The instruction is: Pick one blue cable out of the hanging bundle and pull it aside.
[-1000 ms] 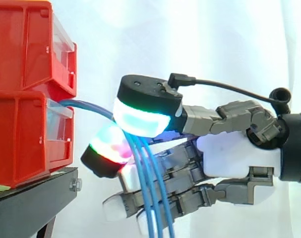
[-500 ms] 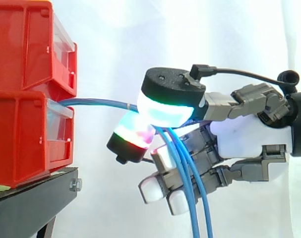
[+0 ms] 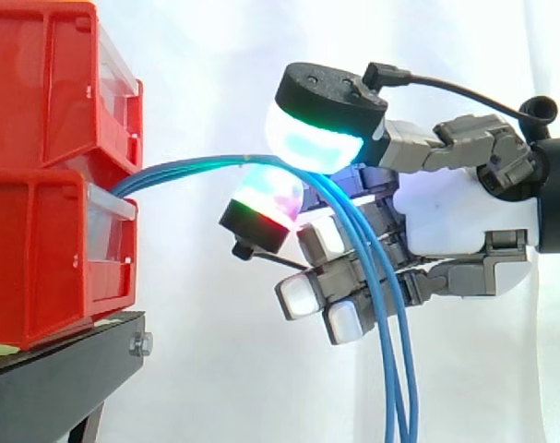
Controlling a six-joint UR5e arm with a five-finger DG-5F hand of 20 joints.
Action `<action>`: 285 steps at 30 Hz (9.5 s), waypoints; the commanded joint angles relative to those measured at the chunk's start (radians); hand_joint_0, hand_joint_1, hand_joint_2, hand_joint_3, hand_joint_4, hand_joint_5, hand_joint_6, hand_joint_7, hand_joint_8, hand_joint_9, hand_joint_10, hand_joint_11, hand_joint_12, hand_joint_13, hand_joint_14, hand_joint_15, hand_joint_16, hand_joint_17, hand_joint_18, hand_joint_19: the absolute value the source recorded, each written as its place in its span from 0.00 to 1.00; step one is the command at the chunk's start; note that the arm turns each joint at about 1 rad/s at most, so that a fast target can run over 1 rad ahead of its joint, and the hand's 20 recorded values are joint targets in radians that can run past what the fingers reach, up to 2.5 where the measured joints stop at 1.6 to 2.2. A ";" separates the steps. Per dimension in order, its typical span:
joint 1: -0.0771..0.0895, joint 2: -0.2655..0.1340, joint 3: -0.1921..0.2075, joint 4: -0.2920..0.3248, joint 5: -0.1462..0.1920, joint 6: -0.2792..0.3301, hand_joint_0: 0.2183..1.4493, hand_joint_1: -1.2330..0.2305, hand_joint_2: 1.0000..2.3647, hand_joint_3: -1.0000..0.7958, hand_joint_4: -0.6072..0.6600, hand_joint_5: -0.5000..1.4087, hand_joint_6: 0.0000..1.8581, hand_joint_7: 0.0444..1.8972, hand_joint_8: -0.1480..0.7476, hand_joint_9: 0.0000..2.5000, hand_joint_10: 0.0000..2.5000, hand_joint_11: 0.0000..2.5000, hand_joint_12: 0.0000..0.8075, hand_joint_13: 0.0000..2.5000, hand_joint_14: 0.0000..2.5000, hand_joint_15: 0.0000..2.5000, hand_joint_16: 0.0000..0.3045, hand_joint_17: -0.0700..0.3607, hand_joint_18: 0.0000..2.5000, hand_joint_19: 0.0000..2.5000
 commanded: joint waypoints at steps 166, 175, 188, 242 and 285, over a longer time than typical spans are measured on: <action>-0.017 0.046 0.000 -0.078 -0.002 -0.016 0.17 0.40 0.00 0.28 0.58 0.21 0.48 0.62 0.57 0.47 0.01 0.26 0.50 0.42 0.01 0.22 0.20 0.48 0.45 0.23; -0.017 0.046 0.000 -0.079 -0.002 -0.018 0.24 0.42 0.00 0.28 0.58 0.21 0.47 0.64 0.54 0.46 0.01 0.27 0.47 0.40 0.01 0.23 0.18 0.44 0.42 0.26; -0.017 0.046 0.001 -0.078 0.000 -0.018 0.30 0.30 0.01 0.44 0.60 0.21 0.49 0.67 0.53 0.45 0.01 0.28 0.44 0.40 0.01 0.23 0.16 0.42 0.42 0.25; 0.040 0.091 0.000 -0.245 0.150 0.045 0.30 0.30 0.01 0.50 0.54 0.23 0.48 0.64 0.52 0.37 0.00 0.14 0.48 0.27 0.00 0.13 0.19 0.46 0.28 0.15; 0.043 0.089 -0.002 -0.234 0.152 0.044 0.30 0.30 0.01 0.50 0.54 0.23 0.48 0.64 0.52 0.38 0.00 0.14 0.48 0.28 0.01 0.14 0.19 0.46 0.30 0.15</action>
